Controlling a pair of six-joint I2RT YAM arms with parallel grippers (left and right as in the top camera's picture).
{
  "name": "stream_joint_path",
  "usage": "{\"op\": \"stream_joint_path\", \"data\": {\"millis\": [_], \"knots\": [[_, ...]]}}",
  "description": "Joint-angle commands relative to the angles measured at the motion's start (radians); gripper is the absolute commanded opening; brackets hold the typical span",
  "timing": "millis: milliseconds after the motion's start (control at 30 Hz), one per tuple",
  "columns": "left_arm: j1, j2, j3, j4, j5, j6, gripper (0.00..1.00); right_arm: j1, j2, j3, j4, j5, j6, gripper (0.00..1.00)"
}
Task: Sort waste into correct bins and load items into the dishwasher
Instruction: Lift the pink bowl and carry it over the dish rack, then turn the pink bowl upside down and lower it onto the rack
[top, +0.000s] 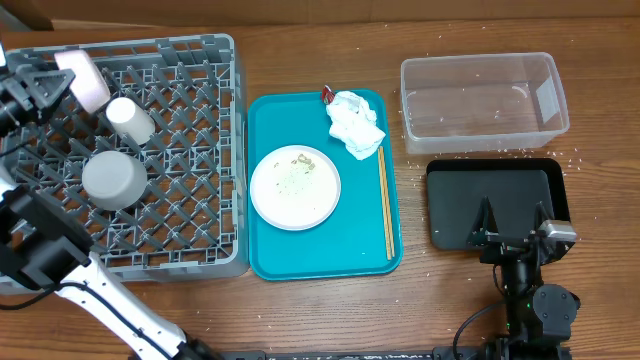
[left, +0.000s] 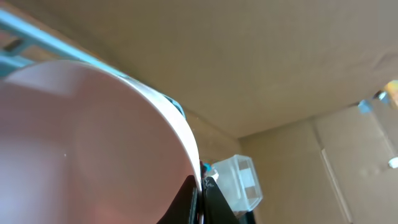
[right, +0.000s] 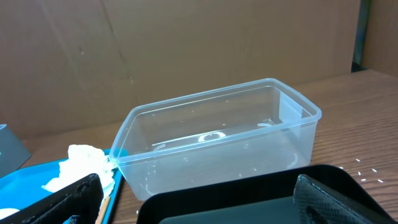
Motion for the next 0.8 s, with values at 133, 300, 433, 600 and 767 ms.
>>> {"op": "stream_joint_path", "data": {"millis": [133, 300, 433, 600, 767], "knots": [[0.036, 0.064, 0.002, 0.002, 0.1, -0.013, 0.08, -0.003, -0.01, -0.01, 0.006, 0.009, -0.001, 1.0], [0.039, 0.093, 0.002, -0.001, 0.093, -0.031, 0.07, -0.003, -0.01, -0.01, 0.006, 0.009, -0.001, 1.0], [0.052, 0.097, 0.002, -0.044, 0.003, -0.117, 0.08, -0.003, -0.01, -0.011, 0.006, 0.009, 0.0, 1.0], [0.09, 0.096, 0.002, -0.106, -0.018, -0.145, 0.15, -0.003, -0.01, -0.01, 0.006, 0.009, -0.001, 1.0], [0.135, 0.095, 0.004, -0.216, -0.052, -0.145, 0.47, -0.003, -0.01, -0.01, 0.006, 0.009, -0.001, 1.0]]}}
